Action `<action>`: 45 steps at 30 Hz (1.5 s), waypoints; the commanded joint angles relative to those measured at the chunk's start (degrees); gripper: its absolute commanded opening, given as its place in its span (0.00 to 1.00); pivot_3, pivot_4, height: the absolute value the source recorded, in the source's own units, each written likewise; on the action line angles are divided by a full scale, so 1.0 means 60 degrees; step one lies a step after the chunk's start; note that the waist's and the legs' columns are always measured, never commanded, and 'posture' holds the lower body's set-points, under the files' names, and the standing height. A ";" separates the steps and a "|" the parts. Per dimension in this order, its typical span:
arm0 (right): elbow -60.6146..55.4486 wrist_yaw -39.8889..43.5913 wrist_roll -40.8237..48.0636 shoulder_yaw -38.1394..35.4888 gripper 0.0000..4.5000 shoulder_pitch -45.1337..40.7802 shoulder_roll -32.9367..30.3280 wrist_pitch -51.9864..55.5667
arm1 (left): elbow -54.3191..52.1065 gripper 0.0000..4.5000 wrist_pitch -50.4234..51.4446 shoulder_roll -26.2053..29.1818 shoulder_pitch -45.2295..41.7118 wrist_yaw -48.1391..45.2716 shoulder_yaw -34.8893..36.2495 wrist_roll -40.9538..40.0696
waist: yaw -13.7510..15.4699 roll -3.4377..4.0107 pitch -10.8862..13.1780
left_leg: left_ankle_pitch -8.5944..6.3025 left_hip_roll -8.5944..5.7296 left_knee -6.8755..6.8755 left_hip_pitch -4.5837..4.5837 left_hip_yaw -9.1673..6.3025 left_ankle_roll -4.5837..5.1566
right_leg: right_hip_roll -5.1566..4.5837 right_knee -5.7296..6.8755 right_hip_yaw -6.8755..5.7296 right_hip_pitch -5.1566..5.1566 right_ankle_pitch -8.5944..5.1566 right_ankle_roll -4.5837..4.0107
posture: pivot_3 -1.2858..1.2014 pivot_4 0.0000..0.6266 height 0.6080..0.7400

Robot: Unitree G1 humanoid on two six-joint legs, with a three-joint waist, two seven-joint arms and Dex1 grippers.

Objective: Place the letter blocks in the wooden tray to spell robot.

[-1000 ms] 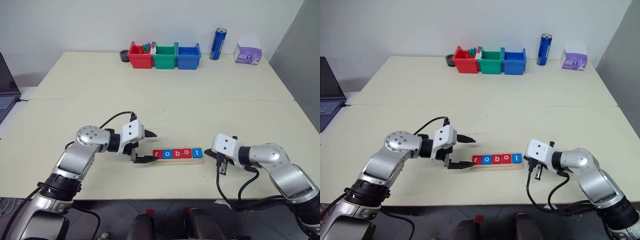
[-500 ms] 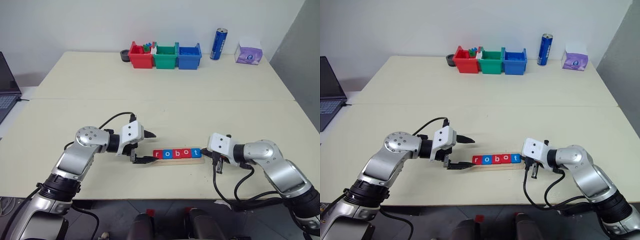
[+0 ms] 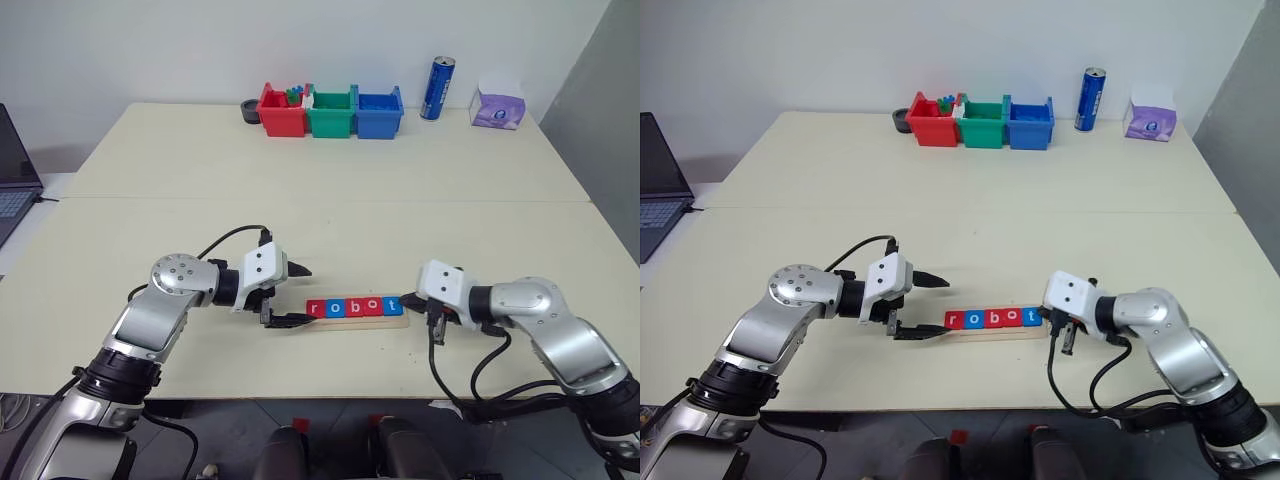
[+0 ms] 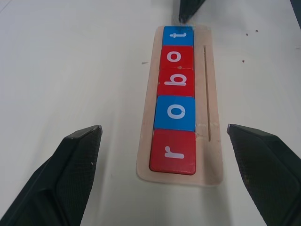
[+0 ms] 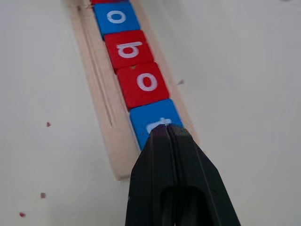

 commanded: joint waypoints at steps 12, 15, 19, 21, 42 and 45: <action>-0.0700 -0.0018 -0.0131 0.0264 0.01 0.1049 -0.0265 -0.0082 | -0.0153 1.00 -0.0127 0.0100 -0.0069 -0.0040 0.0162 -0.0002 | -0.0016 0.0000 0.0000 | 0.0000 0.0001 0.0000 0.0004 -0.0001 0.0000 | 0.0005 0.0003 0.0002 0.0000 0.0000 0.0000 | 0.52 0.24 1.00; -0.0878 0.0005 0.0010 0.0287 0.01 0.1068 -0.0185 0.0000 | -0.0138 1.00 -0.0117 0.0097 -0.0090 -0.0032 0.0154 0.0014 | -0.0014 0.0000 0.0000 | 0.0000 0.0001 0.0000 0.0002 -0.0002 0.0000 | 0.0004 0.0002 0.0001 0.0000 0.0000 0.0001 | 0.52 0.24 1.00; -0.1090 0.0059 0.0239 0.0270 0.01 0.1017 -0.0138 0.0148 | -0.0115 1.00 -0.0099 0.0100 -0.0100 -0.0034 0.0165 0.0021 | -0.0013 0.0000 0.0000 | 0.0000 0.0000 0.0000 0.0002 -0.0001 0.0000 | 0.0003 0.0002 0.0001 0.0000 0.0000 0.0000 | 0.52 0.24 1.00; -0.1096 0.0017 0.0225 0.0255 0.01 0.0982 -0.0158 0.0151 | -0.0114 1.00 -0.0096 0.0105 -0.0090 -0.0032 0.0173 0.0023 | -0.0013 0.0000 0.0000 | 0.0000 0.0000 0.0000 0.0002 -0.0001 0.0000 | 0.0004 0.0002 0.0001 0.0000 0.0000 0.0000 | 0.52 0.24 1.00; 0.2026 -0.7337 -0.0353 -0.3766 0.01 0.1612 0.5058 -0.4022 | 0.2984 1.00 -0.0915 -0.2163 -0.0359 0.6971 0.3368 0.0775 | 0.0023 -0.0008 -0.0006 | 0.0003 0.0002 -0.0004 -0.0004 0.0010 -0.0005 | -0.0022 0.0008 0.0007 -0.0009 0.0003 0.0000 | 0.52 0.24 1.00; 0.2613 -0.8276 -0.0504 -0.4026 0.01 0.1751 0.5845 -0.4867 | 0.3125 1.00 -0.1345 -0.2358 -0.0116 0.7594 0.3565 0.0918 | 0.0023 -0.0009 -0.0008 | 0.0004 0.0001 -0.0003 -0.0004 0.0009 -0.0008 | -0.0070 0.0010 0.0006 -0.0009 0.0005 0.0003 | 0.52 0.24 1.00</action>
